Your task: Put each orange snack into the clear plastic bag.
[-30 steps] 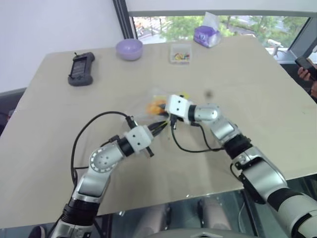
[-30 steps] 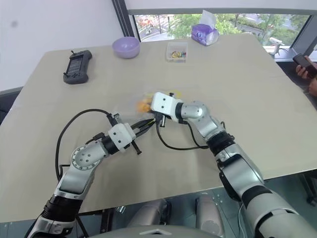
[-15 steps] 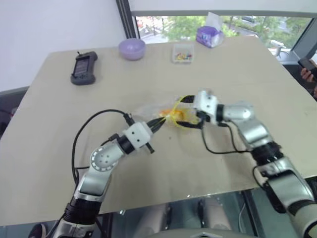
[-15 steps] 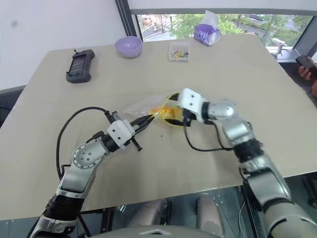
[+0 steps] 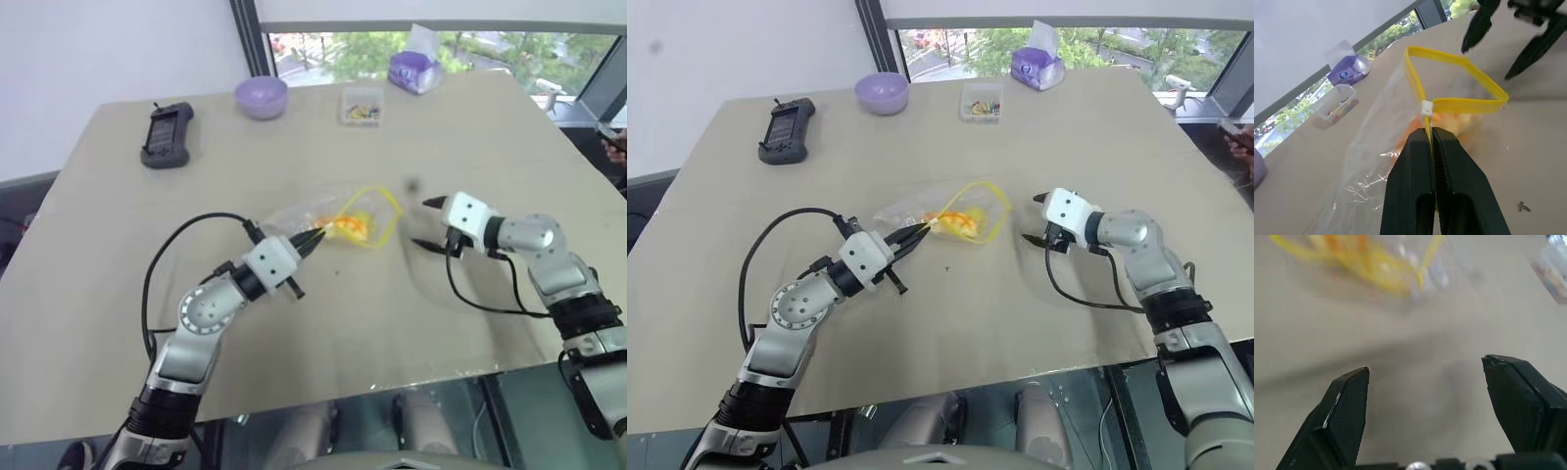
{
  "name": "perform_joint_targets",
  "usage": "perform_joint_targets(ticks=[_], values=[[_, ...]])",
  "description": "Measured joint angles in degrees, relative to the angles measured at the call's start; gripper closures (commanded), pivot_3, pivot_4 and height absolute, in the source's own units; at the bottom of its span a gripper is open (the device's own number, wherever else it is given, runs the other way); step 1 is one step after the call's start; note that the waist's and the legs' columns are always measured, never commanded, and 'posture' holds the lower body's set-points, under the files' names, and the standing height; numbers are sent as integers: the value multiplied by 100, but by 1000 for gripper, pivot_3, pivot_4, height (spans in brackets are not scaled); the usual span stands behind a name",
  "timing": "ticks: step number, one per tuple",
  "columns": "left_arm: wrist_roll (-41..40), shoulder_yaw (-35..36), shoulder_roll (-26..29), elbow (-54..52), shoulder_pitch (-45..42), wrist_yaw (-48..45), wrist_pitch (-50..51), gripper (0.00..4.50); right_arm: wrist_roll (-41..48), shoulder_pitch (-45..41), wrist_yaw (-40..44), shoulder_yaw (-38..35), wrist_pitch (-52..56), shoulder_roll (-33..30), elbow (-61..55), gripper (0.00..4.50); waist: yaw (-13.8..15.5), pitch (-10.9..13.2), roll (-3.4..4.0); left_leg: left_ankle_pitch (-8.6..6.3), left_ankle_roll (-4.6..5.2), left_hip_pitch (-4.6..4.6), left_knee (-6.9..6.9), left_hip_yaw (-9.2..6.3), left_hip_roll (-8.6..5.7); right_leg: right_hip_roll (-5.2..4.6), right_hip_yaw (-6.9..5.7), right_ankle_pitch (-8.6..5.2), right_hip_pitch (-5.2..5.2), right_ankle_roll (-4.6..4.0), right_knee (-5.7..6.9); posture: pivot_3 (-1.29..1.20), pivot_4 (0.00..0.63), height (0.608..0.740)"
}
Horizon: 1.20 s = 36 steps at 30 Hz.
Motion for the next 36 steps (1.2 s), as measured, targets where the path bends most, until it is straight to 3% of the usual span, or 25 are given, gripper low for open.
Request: perform_joint_targets(ticks=[9,12,18,19,30,36], values=[[-9,12,54,0,13,-46,6,4500,-252,-806,-128,200,-729,618,705,510,-5,1,-2,0,0,-2,1,-4,0,0,-3,0,2,0,-6,0,150,736],[-9,12,64,0,44,-46,5,4500,-236,-827,40,209,-847,610,698,1281,28,1,-2,0,0,-2,1,-5,-1,1,-3,0,2,0,-7,0,150,736],[-8,12,64,0,50,-46,0,4500,-275,-825,341,308,-978,457,543,4260,47,2,-1,0,0,-2,1,-5,0,1,-3,0,2,0,-6,0,150,736],[-8,12,64,0,50,-46,-1,4500,-276,-821,367,308,-979,448,525,4457,45,2,-1,0,0,-2,1,-5,0,1,-3,0,2,0,-6,0,150,736],[-125,39,173,-6,90,-145,114,4500,-11,-564,817,342,-740,286,-10,4457,50,2,-1,0,0,-3,0,-5,0,0,-3,0,2,0,-5,0,150,736],[-1914,676,1172,-536,-732,-1023,2352,4500,1214,-865,1520,-271,941,-251,-1069,4457,58,30,-7,-1,1,-16,8,-15,0,-2,-12,0,-4,0,-3,0,150,736]])
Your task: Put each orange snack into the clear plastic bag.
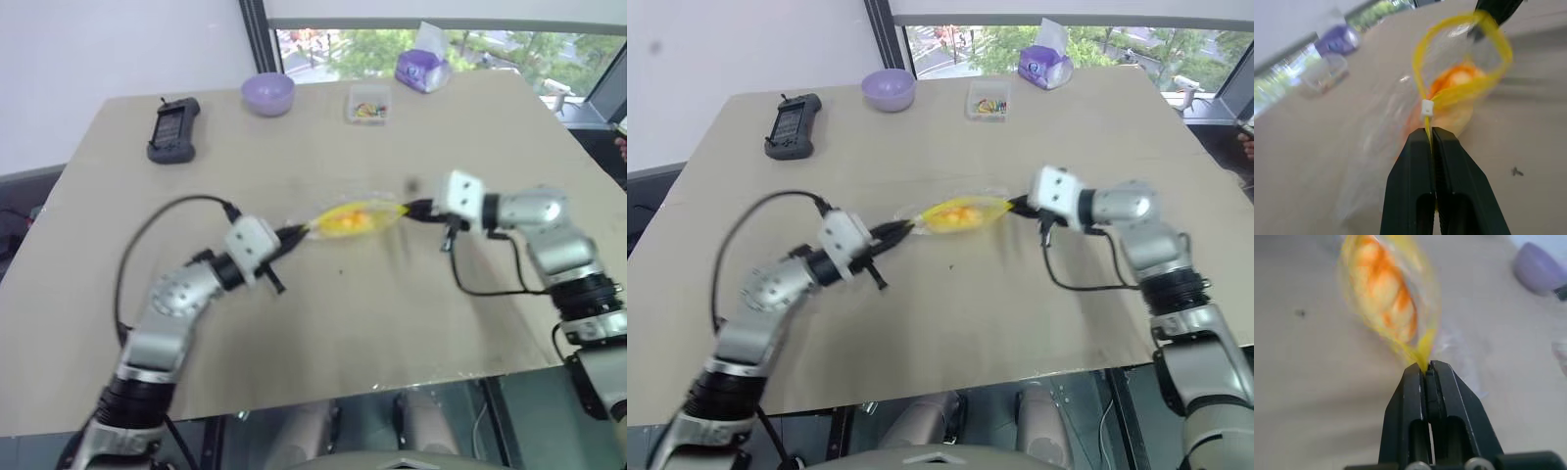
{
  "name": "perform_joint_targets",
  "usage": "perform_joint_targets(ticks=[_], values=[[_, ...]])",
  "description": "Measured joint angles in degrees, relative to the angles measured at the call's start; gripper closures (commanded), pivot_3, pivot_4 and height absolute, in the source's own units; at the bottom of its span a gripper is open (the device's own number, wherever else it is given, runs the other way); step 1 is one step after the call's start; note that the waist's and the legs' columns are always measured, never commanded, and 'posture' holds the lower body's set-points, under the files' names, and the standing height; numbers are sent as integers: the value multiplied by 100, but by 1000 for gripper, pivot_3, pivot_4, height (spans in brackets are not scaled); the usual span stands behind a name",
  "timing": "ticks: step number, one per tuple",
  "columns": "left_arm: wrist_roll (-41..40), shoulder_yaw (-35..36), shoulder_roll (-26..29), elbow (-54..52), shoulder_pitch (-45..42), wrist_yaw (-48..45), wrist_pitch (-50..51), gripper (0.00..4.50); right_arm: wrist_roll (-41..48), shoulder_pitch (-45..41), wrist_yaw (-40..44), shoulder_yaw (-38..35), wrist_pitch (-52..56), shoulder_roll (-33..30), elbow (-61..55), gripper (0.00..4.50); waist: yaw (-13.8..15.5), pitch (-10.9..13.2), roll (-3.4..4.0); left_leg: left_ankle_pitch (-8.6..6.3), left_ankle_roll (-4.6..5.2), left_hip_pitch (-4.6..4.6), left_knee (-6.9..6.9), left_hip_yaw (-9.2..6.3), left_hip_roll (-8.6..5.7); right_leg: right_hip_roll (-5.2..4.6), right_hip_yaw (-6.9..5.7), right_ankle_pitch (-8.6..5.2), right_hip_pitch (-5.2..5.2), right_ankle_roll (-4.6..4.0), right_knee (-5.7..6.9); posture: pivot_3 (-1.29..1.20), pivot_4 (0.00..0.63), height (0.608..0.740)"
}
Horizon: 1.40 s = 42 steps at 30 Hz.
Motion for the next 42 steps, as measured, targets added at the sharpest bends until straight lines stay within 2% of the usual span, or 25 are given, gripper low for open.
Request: perform_joint_targets(ticks=[3,6,9,11,13,16,18,20,22,23,25,26,29,30,31,32,36,39,42], values=[[-812,318,328,17,-792,-292,921,4500,115,-665,86,-75,178,-53,290,4457,-30,3,-2,0,-1,7,-3,2,0,2,0,0,2,0,0,0,150,736],[-572,187,63,801,-1844,-105,727,4500,-301,-1463,-462,-41,-427,266,1537,4457,-18,4,-5,2,-4,18,-5,3,-2,4,-3,0,13,0,-2,0,150,736],[913,-319,-474,3039,-3345,980,-909,4500,-1205,-2495,-2183,218,-1580,854,3359,4457,-26,23,-31,13,-20,5,-5,1,-4,4,-2,6,-8,-7,8,0,150,736],[1266,-367,-571,3671,-3699,1279,-1670,4500,-1319,-2822,-2622,216,-2001,932,3747,4457,-68,23,-34,13,-20,-29,-5,1,-4,-1,-7,5,-52,-7,7,0,150,736],[1358,-342,-590,3872,-3777,1359,-2164,4500,-1289,-2890,-2709,129,-2281,933,3855,4457,-143,19,-41,13,-19,-73,9,-9,-4,-14,-50,5,-87,-7,18,0,150,736],[1333,-300,-574,3654,-3434,1245,-2375,4500,-1117,-2583,-2464,54,-2403,909,3697,4457,-278,12,-41,5,-7,-94,-2,-7,-11,-59,-131,6,-116,-8,19,0,150,736],[1177,-370,-269,2634,-2252,734,-2186,4500,-795,-1646,-1742,55,-2149,617,2797,4457,-386,-12,-32,-10,13,-83,-2,-29,-12,-96,-142,6,-118,-8,36,0,150,736],[1006,-706,-35,1690,-795,193,-1755,4500,-471,-344,-906,226,-1573,271,1741,4457,-478,-15,-14,-42,34,-87,-6,-85,-32,-99,-146,6,-135,-9,46,0,150,736],[978,-826,284,1217,377,-115,-1229,4500,-333,775,-507,319,-883,53,1130,4457,-541,-5,-3,-44,36,-137,10,-88,-46,-83,-161,6,-184,-9,33,0,150,736],[903,-677,503,1020,857,-171,-1153,4500,-176,1157,-490,194,-611,-90,888,4203,-552,-1,3,-44,36,-162,19,-90,-61,-85,-160,5,-213,-10,33,0,150,736],[961,-430,830,635,1312,-215,-993,3827,-140,1437,-467,72,-151,-415,304,3595,-504,-4,23,-44,35,-130,28,-88,-84,-101,-159,7,-188,-8,17,0,150,736],[978,-342,761,495,1535,-117,-879,3667,-125,1663,-481,-26,110,-510,-1,3268,-450,-2,21,-44,37,-50,19,-87,-94,-107,-150,12,-117,-13,19,0,150,736],[811,-275,397,-21,2183,86,-498,2222,-98,2272,-582,-71,568,-573,-613,1748,-204,47,22,-63,62,134,5,-71,-77,-95,-135,19,57,-11,12,0,150,736],[727,-264,301,-136,2231,140,-358,1914,-96,2303,-657,-102,673,-576,-706,1406,-139,68,29,-68,51,153,10,-65,-74,-86,-128,6,76,7,16,0,150,736],[646,-215,203,-252,2227,222,-208,1265,-85,2302,-668,-146,805,-616,-845,866,-97,74,34,-66,36,152,12,-60,-74,-87,-125,10,76,11,17,0,150,736],[568,-168,152,-338,2204,285,-115,1138,-55,2301,-661,-185,892,-656,-966,866,-17,74,35,-52,38,155,16,-56,-73,-87,-127,29,76,33,23,0,150,736],[272,144,-30,-528,1901,413,103,1138,244,2020,-704,-421,1184,-580,-1606,866,69,71,30,-30,20,137,25,-58,-65,-76,-130,58,59,-8,19,0,150,736],[240,46,-333,-617,1590,442,20,1138,344,1586,-979,-375,1256,36,-2069,866,26,67,22,-31,18,128,10,-50,-59,-76,-123,58,42,-11,10,0,150,736],[284,-175,-500,-618,1432,462,-33,1138,332,1447,-1121,-5,1241,585,-2235,866,12,64,17,-37,24,110,-5,-55,-56,-75,-124,58,29,-12,-24,0,150,736]])
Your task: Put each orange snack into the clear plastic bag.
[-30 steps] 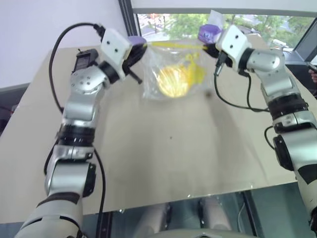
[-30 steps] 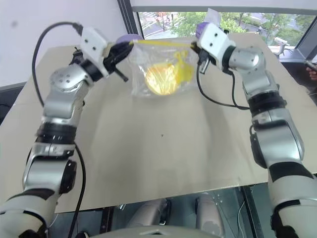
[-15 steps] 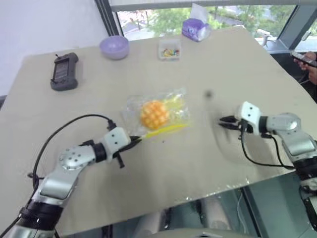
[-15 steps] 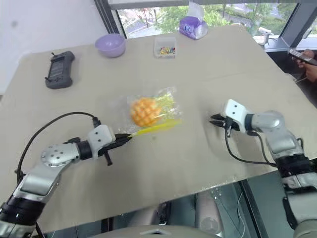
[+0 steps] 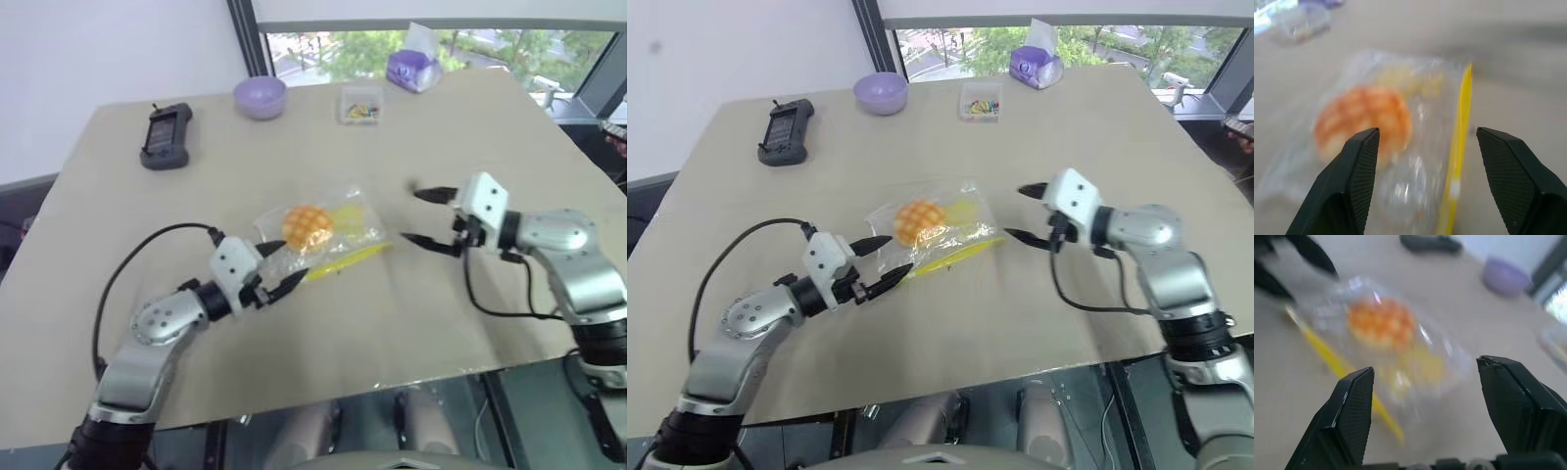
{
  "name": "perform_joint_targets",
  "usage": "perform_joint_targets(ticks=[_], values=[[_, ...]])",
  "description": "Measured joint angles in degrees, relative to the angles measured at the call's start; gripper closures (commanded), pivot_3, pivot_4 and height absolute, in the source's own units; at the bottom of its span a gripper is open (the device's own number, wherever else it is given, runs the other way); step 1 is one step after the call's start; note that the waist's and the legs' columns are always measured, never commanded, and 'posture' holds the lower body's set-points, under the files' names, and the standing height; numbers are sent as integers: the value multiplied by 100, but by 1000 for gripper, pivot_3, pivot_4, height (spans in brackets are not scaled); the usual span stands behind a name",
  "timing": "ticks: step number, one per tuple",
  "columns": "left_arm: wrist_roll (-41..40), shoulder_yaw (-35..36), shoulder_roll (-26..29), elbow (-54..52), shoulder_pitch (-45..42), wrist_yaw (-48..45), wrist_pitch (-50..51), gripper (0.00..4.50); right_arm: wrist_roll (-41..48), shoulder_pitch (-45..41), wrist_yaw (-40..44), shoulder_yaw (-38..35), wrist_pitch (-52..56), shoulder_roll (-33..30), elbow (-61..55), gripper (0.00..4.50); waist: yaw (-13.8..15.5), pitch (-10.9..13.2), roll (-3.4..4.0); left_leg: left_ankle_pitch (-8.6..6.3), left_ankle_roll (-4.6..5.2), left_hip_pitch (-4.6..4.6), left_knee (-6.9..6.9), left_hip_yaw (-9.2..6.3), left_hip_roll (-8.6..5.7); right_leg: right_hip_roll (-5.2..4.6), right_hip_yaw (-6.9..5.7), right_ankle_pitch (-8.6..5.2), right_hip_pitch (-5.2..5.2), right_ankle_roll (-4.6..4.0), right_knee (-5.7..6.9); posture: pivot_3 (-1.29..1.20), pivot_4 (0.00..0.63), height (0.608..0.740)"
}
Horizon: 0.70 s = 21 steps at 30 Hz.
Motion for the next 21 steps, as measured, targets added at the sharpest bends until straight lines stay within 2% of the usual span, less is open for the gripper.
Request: perform_joint_targets(ticks=[4,8,10,13,16,21], values=[[-62,-30,104,-11,40,-149,123,1138,-218,35,-21,666,-46,419,34,866,-8,-4,-7,-3,6,-59,6,-2,-4,3,-4,1,-46,0,-15,0,150,736],[-5,328,687,44,295,-450,69,1138,-381,7,-143,887,-135,725,193,866,-17,-6,-11,-3,5,-81,12,-2,-4,7,-4,1,-76,0,0,0,150,736],[333,400,1029,352,420,-553,-312,1138,-415,3,-186,888,-139,771,228,866,-9,-6,-10,-3,5,-77,11,0,-4,8,-1,1,-75,-1,5,0,150,736],[943,273,1238,942,488,-605,-921,1138,-443,2,-196,888,-150,791,236,866,-1,-6,-10,-3,5,-78,12,1,-5,8,-1,1,-75,-1,5,0,150,736],[1158,142,1247,1219,354,-632,-1440,1138,-450,-1,-197,888,-152,794,248,866,21,-9,-6,-3,5,-73,12,0,-6,6,-3,1,-75,0,5,0,150,736],[1221,-131,794,1874,-191,-688,-1896,1138,-472,-3,-207,887,-150,793,248,866,45,-12,-5,-3,5,-71,20,0,-10,2,-3,2,-74,0,19,0,150,736]])
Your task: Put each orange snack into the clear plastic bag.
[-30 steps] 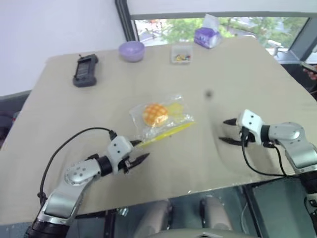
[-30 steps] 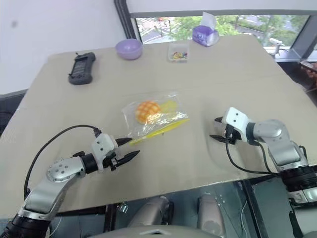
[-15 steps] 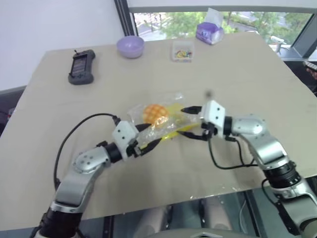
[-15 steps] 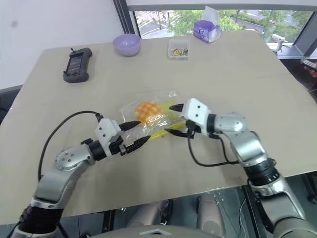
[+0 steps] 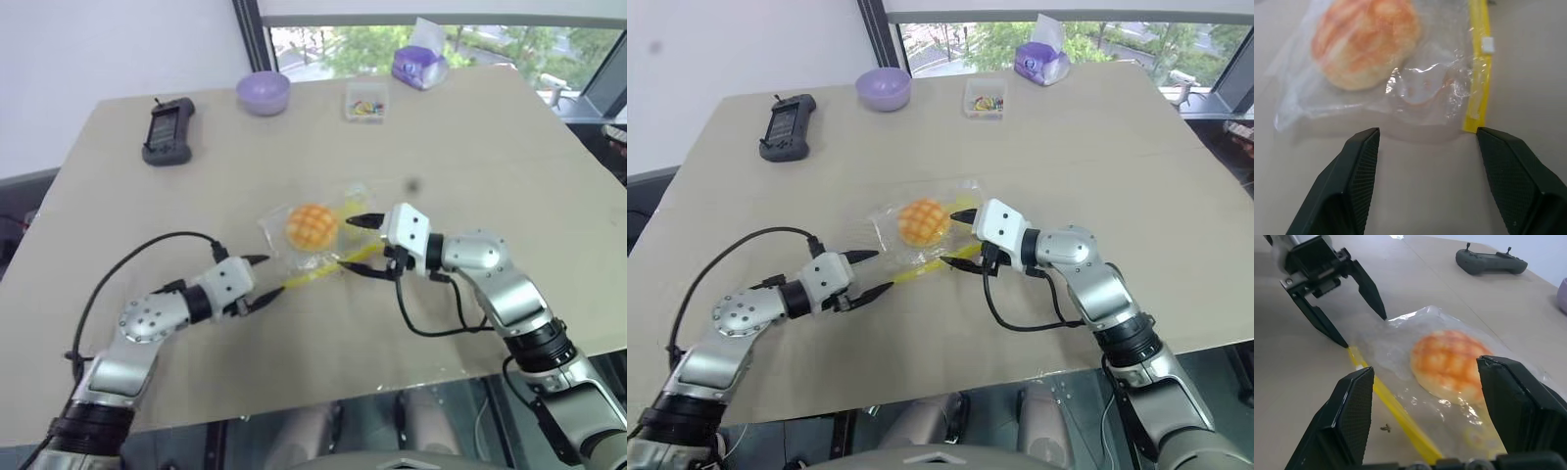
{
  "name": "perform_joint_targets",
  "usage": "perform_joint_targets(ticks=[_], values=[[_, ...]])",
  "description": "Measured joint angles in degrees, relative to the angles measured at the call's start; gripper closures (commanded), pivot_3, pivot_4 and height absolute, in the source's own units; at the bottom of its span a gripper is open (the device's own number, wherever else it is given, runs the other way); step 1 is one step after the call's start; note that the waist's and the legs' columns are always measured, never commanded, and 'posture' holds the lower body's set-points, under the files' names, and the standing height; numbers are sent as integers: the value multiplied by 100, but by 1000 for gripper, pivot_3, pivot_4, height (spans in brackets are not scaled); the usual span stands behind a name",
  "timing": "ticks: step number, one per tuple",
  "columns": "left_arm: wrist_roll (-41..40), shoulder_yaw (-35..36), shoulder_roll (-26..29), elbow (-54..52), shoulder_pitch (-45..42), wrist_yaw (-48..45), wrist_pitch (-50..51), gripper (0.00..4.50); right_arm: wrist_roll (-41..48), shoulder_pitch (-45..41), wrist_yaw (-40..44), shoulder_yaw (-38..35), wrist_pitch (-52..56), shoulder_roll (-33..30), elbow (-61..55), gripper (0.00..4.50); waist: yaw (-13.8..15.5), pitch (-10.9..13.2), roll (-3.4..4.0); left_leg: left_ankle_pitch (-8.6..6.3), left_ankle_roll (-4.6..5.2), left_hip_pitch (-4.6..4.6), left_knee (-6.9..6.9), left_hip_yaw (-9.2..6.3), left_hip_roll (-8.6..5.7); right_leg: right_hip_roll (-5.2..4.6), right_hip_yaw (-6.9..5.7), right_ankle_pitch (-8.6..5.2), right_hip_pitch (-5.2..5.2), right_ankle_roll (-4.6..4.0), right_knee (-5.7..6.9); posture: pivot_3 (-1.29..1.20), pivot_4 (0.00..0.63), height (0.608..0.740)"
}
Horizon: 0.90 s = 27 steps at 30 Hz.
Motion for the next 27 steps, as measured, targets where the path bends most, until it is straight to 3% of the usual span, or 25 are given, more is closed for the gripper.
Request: perform_joint_targets(ticks=[3,4,8,11,12,26,27], values=[[68,-136,-183,286,-242,-25,-187,1138,-17,-5,-17,0,1,-23,0,866,0,-8,4,0,0,1,1,0,-2,-1,1,0,0,0,1,0,150,736],[67,-150,-261,367,-296,-25,-229,1376,-22,-6,-29,0,3,-28,-2,866,-3,-12,3,0,0,1,1,0,-2,-1,1,0,0,0,1,0,150,736],[66,-220,-397,541,-333,-97,-462,2748,-32,-5,-68,0,42,-79,-37,866,-17,-20,2,0,0,1,2,0,-2,-2,1,0,0,0,2,0,150,736],[47,-299,-436,602,-328,-199,-577,4225,-37,50,-82,-1,51,-127,-89,866,-26,-20,2,0,0,1,3,0,-2,-1,2,0,0,0,7,0,150,736],[47,-301,-436,603,-328,-200,-578,4384,-37,51,-82,-1,51,-128,-89,866,-28,-20,2,0,0,0,3,0,-2,-1,2,0,0,0,7,0,150,736],[46,-373,-419,557,-349,-387,-707,4384,-46,213,-107,1,55,-176,-229,866,-56,-20,2,0,0,-4,3,1,-2,0,4,0,-2,0,6,0,150,736],[26,-369,-358,550,-345,-437,-697,3863,-48,213,-107,1,54,-176,-230,866,-61,-20,2,0,0,-4,3,1,-1,1,5,0,-2,0,6,0,150,736]])
